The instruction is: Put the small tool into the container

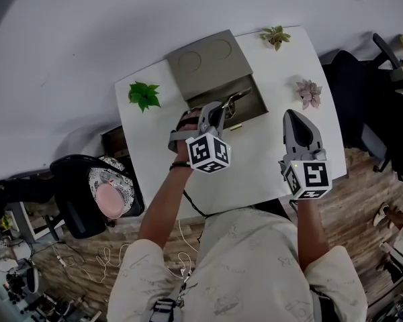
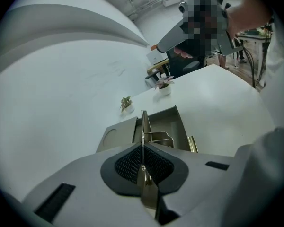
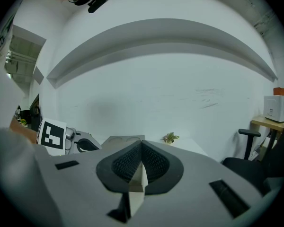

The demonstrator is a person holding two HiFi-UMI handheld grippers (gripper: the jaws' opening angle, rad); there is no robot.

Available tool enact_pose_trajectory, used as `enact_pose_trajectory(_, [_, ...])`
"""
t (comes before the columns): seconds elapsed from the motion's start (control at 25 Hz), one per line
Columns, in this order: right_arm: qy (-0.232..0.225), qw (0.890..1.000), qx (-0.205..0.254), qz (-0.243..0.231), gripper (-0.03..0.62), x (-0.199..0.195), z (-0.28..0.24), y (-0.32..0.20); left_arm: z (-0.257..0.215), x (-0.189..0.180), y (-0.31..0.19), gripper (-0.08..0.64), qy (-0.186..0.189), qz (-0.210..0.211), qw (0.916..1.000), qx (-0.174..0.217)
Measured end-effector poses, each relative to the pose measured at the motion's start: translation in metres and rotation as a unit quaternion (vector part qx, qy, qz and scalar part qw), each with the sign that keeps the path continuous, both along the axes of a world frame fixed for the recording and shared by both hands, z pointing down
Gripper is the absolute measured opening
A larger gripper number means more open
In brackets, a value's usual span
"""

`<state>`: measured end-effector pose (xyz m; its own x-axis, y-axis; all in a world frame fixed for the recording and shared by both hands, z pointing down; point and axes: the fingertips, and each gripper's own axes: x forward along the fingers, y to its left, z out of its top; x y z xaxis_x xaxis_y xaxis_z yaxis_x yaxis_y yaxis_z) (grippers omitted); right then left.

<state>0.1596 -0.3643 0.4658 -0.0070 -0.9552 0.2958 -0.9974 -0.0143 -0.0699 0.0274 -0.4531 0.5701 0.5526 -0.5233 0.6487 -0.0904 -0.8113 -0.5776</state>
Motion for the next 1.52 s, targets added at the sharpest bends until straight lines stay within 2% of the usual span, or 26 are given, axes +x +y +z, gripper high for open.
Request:
enact_pose_trajectory(0.52, [0.004,1.0,-0.005,-0.006,0.015,-0.006,0.001,0.008,0.013,0.001,0.002,0.009,-0.06,0.043,0.9967,0.035])
enact_pose_trajectory(0.92, [0.003,1.0,-0.007,-0.014,0.015,-0.012,0.002,0.008,0.024,0.007,0.006,0.009,-0.091,0.069,0.9918,0.057])
enact_pose_trajectory(1.52, [0.01,1.0,0.001,-0.016,0.015,-0.006,-0.005,0.004,0.045,0.013,0.013,0.009,-0.122,0.09,0.987,0.053])
